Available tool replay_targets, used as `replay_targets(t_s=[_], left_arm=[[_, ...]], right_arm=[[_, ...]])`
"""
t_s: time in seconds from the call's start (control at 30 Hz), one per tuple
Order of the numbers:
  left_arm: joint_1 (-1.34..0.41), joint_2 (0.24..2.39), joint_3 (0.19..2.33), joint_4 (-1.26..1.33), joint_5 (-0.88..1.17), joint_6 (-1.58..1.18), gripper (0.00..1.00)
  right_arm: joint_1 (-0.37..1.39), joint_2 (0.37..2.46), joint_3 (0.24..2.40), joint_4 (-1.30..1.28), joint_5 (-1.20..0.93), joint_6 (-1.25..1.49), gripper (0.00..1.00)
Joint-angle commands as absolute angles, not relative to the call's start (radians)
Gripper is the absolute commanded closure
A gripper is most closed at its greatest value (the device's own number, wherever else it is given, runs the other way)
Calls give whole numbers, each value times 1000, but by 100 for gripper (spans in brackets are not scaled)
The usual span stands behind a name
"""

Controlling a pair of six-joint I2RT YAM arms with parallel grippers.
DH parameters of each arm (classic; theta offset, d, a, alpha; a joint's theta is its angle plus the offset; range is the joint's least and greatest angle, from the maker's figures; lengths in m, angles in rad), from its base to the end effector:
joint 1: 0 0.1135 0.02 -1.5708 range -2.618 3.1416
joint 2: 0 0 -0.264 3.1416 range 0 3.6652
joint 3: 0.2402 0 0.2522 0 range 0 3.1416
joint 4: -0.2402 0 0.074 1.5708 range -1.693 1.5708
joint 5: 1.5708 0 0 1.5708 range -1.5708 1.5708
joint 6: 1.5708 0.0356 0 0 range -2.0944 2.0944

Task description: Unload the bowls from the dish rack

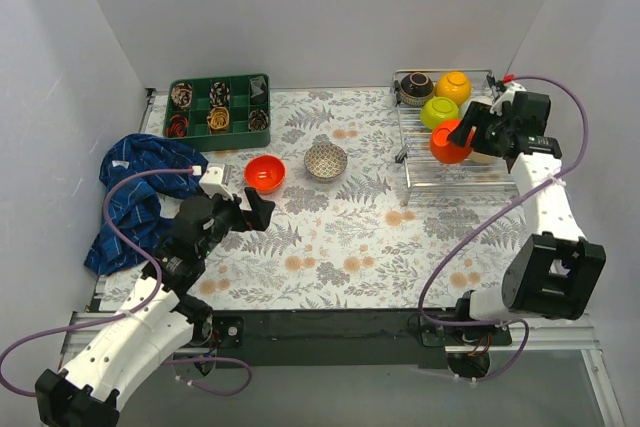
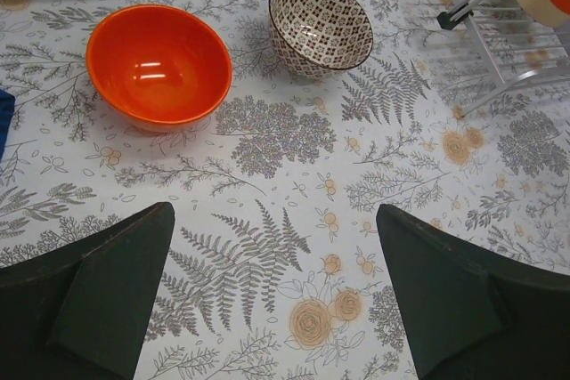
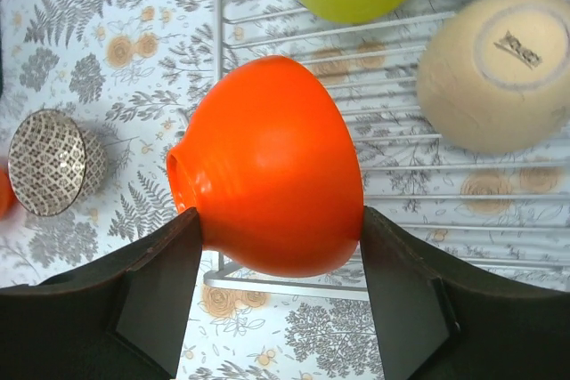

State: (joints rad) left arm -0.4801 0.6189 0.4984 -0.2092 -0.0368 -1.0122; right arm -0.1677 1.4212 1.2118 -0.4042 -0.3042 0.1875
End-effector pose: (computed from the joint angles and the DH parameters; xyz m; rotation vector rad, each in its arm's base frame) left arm 0.1417 -0.0723 0.2613 -0.5576 1.9448 -0.9542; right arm 0.3183 -0.0431 0.3201 0.2131 2.1620 0.3431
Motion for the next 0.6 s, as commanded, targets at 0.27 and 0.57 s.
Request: replay_targets(t_s=[0.27, 0.57], left_arm=[[-480, 756, 609, -305, 49, -1123, 2], [-480, 1009, 859, -448, 166, -1268, 2]], right_arm=[[412, 1149, 1197, -296, 165, -243, 99], [911, 1104, 958, -22, 558, -552, 99]])
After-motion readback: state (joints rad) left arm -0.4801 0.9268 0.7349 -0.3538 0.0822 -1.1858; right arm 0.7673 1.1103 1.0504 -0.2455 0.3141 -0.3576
